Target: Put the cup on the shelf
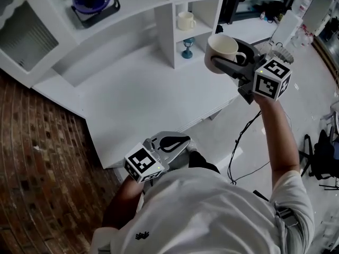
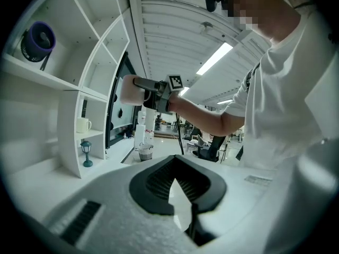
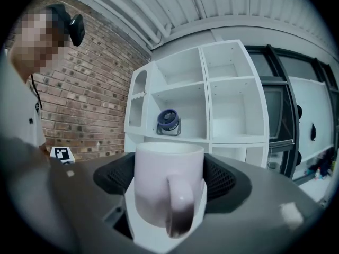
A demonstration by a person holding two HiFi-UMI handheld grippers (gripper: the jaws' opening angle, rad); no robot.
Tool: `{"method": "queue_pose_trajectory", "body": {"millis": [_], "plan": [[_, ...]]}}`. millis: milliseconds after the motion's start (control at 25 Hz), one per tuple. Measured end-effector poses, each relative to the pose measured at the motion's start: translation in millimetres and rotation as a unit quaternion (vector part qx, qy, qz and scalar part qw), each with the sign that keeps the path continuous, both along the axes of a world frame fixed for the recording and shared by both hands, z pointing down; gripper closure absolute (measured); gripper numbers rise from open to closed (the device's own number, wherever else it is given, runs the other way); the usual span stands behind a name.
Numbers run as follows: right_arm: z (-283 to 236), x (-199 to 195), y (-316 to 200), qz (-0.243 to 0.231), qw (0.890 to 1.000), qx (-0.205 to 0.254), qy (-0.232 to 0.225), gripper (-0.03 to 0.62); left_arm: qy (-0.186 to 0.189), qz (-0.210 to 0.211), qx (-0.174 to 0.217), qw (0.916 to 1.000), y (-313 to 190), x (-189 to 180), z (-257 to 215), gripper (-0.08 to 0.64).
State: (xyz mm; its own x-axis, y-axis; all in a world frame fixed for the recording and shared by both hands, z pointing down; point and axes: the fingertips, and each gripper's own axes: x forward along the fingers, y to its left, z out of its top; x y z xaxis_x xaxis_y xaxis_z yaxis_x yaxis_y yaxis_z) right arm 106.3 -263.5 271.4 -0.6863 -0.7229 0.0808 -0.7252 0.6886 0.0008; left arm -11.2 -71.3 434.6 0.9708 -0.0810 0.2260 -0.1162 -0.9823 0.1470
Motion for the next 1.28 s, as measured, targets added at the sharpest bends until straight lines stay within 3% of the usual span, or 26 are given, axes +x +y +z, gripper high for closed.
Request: {"method": "queue_pose_trajectory", "body": {"millis": [440, 1280], "plan": [[-56, 36, -121, -0.007, 0.999, 0.04, -0.005, 0.181, -0.007, -0.035, 0.01, 0.9993, -89, 22, -15, 0.555], [-102, 67, -340, -0.023, 0.998, 0.057, -0.019, 0.187, -0.012, -0.113, -0.004, 0.9935, -215, 59, -12, 0.555]]}}
